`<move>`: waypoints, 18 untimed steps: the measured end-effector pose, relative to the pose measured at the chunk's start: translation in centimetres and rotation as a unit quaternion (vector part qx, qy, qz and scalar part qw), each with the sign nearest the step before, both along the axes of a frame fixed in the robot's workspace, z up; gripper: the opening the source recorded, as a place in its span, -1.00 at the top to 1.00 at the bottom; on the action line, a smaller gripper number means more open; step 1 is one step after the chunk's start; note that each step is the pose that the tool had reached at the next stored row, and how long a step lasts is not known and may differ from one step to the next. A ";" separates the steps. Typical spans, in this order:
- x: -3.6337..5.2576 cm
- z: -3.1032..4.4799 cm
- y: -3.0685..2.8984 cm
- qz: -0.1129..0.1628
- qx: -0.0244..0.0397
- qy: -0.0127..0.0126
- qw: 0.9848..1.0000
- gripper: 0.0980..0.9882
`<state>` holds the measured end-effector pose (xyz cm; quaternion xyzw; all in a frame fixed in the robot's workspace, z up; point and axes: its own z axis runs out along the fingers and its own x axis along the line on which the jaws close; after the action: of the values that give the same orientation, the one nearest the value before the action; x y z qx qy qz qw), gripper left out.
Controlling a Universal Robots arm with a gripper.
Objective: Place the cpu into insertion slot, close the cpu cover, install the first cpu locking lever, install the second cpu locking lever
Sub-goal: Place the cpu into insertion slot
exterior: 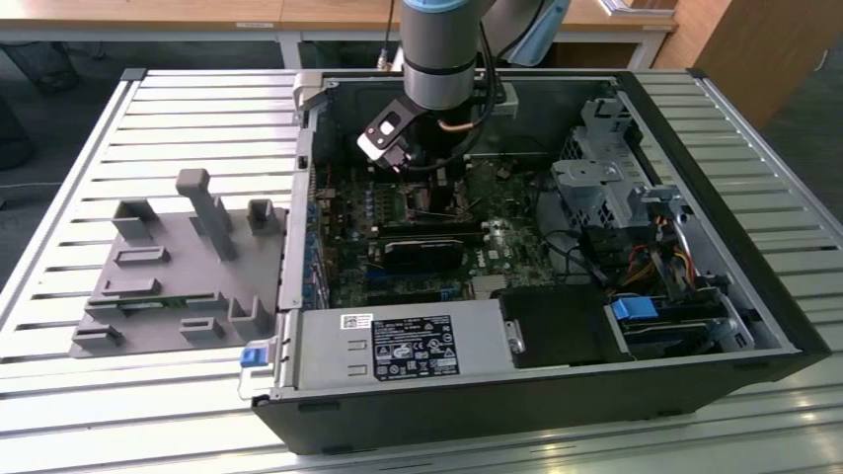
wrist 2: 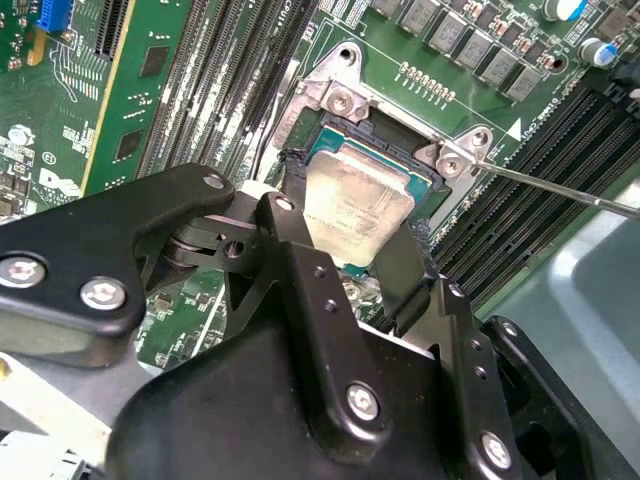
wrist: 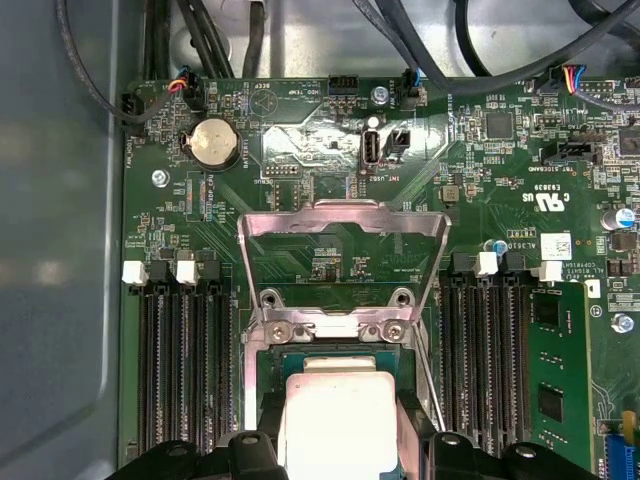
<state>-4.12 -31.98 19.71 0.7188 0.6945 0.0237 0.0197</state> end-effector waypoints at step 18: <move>0.00 0.01 0.01 0.000 -0.001 0.000 1.000 -0.13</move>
<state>-4.12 -31.97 19.72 0.7188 0.6945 0.0230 0.0203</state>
